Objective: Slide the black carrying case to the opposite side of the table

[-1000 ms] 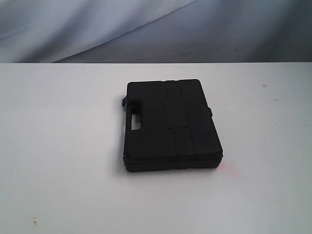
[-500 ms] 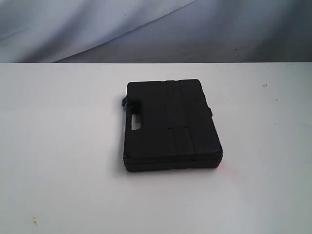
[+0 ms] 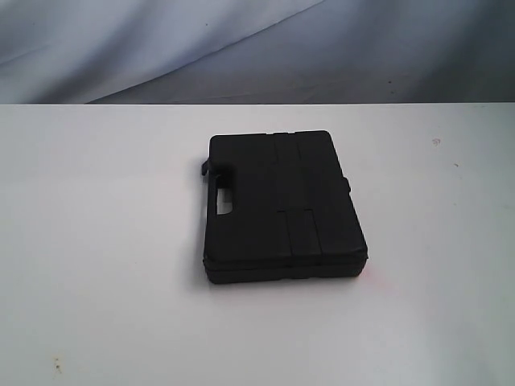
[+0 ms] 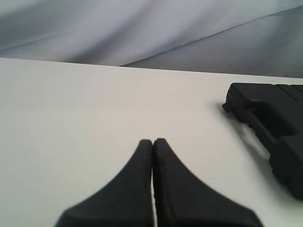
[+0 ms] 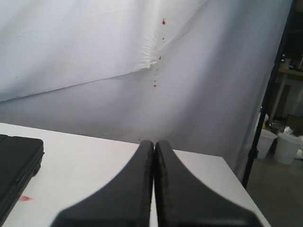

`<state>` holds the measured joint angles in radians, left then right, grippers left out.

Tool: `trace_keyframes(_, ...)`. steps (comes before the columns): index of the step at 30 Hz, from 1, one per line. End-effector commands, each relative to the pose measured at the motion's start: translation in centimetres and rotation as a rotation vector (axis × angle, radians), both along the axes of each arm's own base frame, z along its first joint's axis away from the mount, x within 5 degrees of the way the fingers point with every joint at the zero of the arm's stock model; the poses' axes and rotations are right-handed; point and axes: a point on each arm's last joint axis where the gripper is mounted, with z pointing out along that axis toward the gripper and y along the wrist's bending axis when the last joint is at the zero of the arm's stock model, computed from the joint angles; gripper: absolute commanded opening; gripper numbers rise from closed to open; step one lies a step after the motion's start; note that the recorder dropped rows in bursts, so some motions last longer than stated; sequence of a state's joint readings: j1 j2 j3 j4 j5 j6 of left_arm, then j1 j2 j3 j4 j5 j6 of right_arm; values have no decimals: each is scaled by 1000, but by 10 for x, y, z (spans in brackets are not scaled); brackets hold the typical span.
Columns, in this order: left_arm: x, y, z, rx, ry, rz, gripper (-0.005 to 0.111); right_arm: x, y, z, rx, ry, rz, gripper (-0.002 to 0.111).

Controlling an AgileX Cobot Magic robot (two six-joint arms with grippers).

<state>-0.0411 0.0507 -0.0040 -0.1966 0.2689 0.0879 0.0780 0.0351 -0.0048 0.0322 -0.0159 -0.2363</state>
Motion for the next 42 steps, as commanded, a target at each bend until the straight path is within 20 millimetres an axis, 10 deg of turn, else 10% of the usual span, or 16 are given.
trace_keyframes(1, 0, 0, -1, -1, 0, 2, 0, 0, -2, -4, 72, 38, -23, 0)
trace_keyframes(42, 0, 0, -1, -1, 0, 2, 0, 0, -2, -11, 198, 121, -24, 0)
